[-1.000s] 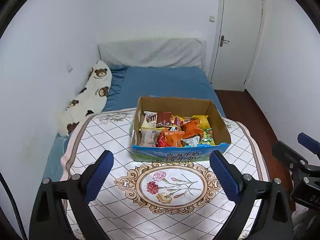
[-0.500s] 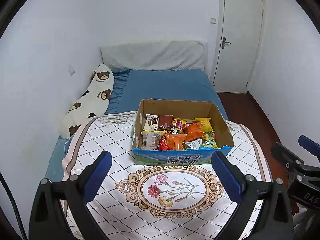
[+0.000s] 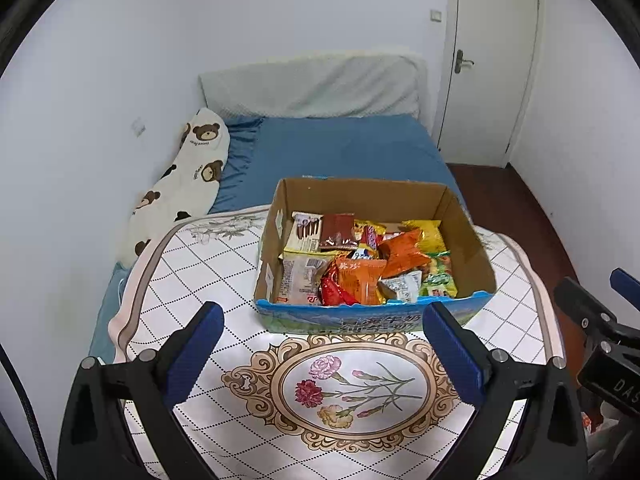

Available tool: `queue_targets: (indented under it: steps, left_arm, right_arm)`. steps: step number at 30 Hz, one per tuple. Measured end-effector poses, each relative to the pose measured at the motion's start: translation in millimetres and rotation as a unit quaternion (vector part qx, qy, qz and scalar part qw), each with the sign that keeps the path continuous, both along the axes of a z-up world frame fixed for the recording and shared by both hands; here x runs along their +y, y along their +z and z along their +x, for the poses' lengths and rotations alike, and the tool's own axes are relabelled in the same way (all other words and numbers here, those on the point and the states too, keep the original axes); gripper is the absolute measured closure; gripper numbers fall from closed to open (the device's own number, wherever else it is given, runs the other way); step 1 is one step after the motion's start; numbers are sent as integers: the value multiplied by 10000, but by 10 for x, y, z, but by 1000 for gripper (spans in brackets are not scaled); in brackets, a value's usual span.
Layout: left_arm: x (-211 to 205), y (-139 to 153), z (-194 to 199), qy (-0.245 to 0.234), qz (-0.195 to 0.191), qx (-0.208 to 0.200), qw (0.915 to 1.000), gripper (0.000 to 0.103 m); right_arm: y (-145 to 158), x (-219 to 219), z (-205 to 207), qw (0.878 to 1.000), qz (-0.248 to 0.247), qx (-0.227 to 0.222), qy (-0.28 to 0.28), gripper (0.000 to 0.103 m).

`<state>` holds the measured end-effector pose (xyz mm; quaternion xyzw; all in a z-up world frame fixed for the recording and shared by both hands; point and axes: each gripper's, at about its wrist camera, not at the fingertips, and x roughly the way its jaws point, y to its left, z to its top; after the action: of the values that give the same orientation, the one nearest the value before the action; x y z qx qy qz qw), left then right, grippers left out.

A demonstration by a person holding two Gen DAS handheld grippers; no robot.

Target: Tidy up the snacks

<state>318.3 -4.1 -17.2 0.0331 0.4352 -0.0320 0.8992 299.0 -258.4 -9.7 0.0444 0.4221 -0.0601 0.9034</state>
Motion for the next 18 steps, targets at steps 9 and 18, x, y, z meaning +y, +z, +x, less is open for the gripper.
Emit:
queue_targets:
  steps: [9,18]
  left_arm:
    - [-15,-190,174,31,36,240,9997,1]
    - [-29,-235,223,29,24,294,9996,1]
  right_arm:
    - [-246,-8,242,9997,-81,228,-3,0]
    - [-325,1,312,9994,-85,340,66,0]
